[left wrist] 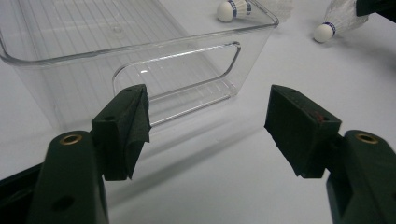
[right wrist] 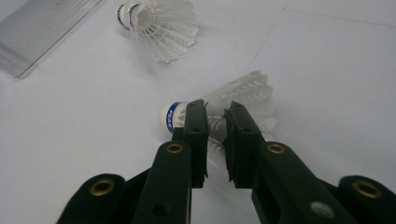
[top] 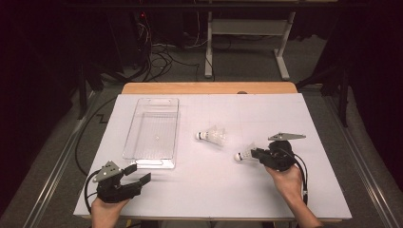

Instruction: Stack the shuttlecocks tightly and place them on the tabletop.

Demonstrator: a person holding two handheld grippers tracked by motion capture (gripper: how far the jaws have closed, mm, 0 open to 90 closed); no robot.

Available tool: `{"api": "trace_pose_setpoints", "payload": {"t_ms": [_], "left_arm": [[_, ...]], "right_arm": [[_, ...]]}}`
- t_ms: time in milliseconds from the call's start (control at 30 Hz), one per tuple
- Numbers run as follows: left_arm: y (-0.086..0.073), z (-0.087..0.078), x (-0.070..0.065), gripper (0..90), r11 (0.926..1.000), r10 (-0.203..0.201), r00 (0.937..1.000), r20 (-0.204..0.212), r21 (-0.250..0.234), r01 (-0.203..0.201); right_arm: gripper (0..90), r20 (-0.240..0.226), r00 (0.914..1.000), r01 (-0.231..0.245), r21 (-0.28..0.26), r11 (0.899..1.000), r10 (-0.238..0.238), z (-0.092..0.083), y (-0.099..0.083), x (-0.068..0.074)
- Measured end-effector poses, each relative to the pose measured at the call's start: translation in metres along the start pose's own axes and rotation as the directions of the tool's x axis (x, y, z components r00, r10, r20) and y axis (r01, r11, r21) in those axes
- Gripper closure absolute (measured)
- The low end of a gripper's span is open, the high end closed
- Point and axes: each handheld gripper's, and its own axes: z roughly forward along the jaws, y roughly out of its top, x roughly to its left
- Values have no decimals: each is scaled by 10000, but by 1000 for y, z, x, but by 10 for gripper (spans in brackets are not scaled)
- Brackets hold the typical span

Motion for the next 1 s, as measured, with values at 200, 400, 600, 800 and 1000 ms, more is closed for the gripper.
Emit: {"api": "trace_pose_setpoints", "payload": {"t_ms": [200,400,600,800,1000], "left_arm": [[0,0,0,315,10000,-3,10000,3,3,3],[0,0,0,315,10000,-2,10000,3,-6,2],[0,0,0,315,10000,3,10000,3,-2,-3],[0,0,0,315,10000,7,10000,-5,-1,-7],[0,0,0,315,10000,10,10000,-5,-3,-10]], "right_arm": [[886,-180,9997,152,-31,9999,-152,-1,2,2],[900,-405,9986,326,-95,9994,-329,-2,6,7],[900,-409,9982,436,-221,9988,-445,-3,11,9],[900,-383,9983,438,-298,9986,-450,-3,16,10],[900,-369,9981,474,-399,9981,-489,-1,21,11]]}}
